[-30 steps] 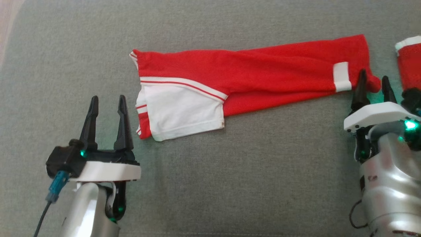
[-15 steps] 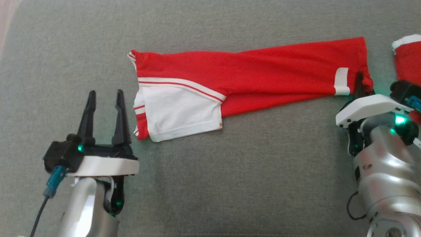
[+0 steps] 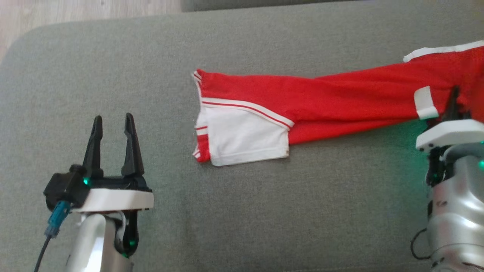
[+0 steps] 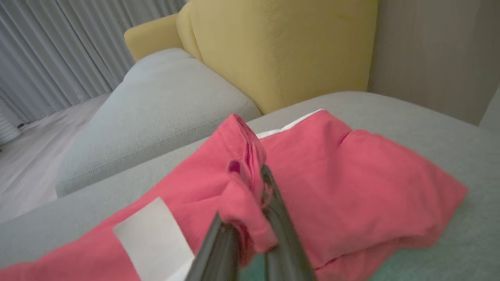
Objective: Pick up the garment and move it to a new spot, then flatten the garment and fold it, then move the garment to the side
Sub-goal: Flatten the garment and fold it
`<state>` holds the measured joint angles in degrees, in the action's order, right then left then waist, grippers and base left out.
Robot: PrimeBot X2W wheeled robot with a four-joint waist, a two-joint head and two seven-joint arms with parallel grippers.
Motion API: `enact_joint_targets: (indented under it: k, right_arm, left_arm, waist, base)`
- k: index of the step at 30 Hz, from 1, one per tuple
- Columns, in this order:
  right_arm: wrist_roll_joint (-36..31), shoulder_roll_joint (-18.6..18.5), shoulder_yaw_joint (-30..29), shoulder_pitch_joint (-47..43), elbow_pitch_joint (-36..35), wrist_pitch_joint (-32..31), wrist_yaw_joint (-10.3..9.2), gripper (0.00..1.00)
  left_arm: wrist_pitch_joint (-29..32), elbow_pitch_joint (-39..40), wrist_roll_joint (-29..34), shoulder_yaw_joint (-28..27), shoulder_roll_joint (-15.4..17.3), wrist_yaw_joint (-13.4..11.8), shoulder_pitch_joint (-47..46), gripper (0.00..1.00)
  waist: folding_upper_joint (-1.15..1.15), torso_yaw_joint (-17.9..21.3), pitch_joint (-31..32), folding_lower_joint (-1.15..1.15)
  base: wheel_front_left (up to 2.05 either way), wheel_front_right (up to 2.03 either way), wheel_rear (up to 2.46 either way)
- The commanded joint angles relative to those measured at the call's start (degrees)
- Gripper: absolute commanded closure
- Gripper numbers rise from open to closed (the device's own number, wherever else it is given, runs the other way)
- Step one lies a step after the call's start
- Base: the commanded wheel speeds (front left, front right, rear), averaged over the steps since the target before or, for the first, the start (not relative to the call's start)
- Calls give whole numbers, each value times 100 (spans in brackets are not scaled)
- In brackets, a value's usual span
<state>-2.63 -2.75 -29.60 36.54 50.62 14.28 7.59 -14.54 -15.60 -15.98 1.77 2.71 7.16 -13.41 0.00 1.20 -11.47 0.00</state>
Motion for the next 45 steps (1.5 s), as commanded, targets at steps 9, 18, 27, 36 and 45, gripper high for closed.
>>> enact_joint_targets:
  k: [9,18,27,36,45]
  right_arm:
    - [1018,-13,1469,383,-227,-96,-10,100]
    - [2594,-13,3790,170,-637,-165,-10,100]
    - [3401,-13,5218,108,-543,-161,-10,100]
    - [3939,-13,6275,228,-91,-79,-10,100]
    - [4401,-13,6944,345,254,-49,-10,0]
  left_arm:
    - [-46,230,-16,-154,23,31,144,0]
    - [-46,249,-45,-88,19,32,203,0]
    - [-46,223,-155,145,18,29,204,0]
    - [-46,159,-280,404,18,9,106,0]
    - [-46,116,-358,570,17,-42,10,0]
  waist:
    - [0,-159,430,0]
    - [0,-588,569,0]
    - [0,-1148,468,0]
    - [0,-1571,315,0]
    - [0,-1699,226,0]
  base:
    - [0,0,0]
    - [0,0,0]
    - [0,0,0]
    - [0,0,0]
    - [0,0,0]
